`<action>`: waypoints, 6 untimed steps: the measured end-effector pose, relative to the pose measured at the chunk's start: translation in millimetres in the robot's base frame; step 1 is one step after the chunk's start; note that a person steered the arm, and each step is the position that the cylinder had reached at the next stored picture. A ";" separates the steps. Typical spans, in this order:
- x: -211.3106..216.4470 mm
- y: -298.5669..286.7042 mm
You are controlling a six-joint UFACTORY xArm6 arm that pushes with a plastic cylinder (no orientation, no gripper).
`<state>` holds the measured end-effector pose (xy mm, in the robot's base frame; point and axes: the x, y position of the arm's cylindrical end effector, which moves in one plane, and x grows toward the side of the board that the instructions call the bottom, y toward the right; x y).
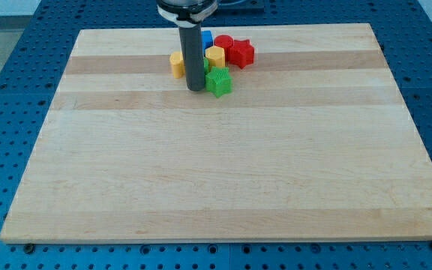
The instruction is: Move the green star closer to the yellow hexagon and red star
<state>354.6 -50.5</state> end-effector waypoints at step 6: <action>16.0 24.2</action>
